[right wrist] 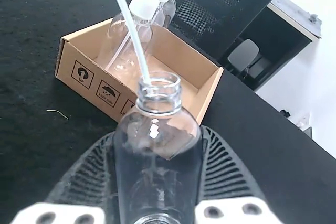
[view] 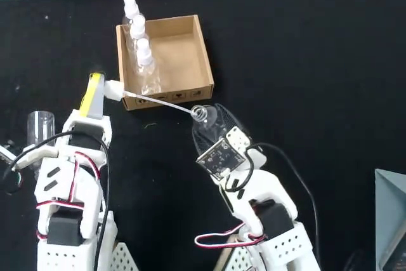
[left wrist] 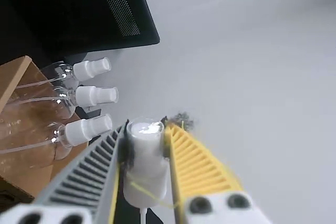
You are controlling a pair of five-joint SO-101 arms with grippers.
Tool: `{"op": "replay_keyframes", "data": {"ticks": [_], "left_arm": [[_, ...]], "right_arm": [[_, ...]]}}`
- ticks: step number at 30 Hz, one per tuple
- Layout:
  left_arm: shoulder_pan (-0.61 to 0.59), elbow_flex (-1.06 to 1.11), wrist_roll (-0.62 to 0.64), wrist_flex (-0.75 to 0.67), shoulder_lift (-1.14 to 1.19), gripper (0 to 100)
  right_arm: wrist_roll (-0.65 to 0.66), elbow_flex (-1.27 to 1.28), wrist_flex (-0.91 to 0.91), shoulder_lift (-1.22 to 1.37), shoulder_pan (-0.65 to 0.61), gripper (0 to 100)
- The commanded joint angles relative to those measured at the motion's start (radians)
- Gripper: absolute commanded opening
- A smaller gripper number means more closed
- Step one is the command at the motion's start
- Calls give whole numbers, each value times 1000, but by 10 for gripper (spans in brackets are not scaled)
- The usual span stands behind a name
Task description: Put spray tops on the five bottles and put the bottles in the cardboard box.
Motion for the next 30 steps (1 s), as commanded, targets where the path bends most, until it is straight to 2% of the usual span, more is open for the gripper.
{"op": "replay_keyframes", "data": {"ticks": [1, 24, 30], "left_arm": [[7, -19, -11, -29, -14, 29], [196, 4, -74, -23, -14, 29], [294, 21, -169, -23, -14, 29]], "right_arm": [[3, -5, -25, -97, -18, 11], [2, -5, -25, -97, -18, 11], [0, -5, -25, -97, -18, 11]]}}
